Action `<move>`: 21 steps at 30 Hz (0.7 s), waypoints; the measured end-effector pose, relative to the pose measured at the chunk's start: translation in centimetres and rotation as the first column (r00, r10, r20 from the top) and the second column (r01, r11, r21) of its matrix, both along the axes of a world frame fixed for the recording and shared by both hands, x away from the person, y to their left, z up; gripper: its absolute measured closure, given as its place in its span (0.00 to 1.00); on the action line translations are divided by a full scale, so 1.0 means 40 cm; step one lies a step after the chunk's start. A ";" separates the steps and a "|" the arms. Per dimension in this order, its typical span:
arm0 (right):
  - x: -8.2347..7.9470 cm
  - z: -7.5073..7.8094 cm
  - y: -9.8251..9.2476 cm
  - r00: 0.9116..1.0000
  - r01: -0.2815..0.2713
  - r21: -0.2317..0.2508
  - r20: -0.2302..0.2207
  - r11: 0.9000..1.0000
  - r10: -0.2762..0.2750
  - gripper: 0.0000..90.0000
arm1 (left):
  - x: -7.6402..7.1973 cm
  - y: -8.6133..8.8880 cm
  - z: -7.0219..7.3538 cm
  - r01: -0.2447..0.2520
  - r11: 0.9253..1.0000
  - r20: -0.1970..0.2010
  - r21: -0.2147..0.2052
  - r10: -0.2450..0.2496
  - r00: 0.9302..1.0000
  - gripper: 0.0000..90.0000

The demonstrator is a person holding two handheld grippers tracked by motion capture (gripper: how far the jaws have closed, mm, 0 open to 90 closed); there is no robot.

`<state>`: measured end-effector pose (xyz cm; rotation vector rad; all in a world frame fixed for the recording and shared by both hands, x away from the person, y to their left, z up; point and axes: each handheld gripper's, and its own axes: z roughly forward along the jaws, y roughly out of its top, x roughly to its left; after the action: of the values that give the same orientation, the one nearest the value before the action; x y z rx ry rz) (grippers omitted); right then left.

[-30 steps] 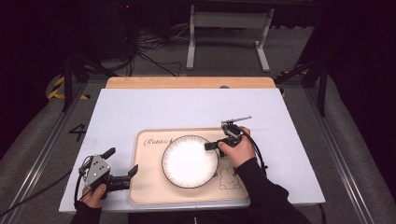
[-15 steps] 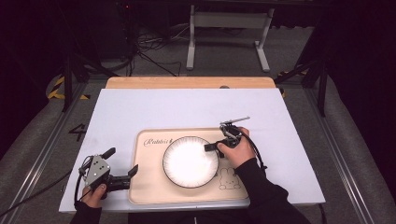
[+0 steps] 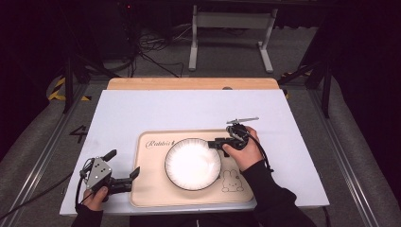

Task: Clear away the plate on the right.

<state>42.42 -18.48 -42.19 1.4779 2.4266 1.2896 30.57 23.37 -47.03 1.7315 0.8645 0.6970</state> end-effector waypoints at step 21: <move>-0.062 0.066 -0.046 0.847 -0.248 -0.006 0.484 0.969 0.220 0.26 | 0.003 0.000 0.000 0.006 1.000 -0.012 0.000 -0.006 1.000 0.00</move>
<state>39.94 -20.34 -39.53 0.7458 2.2835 1.5551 30.69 23.36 -47.01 1.7389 0.8674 0.6839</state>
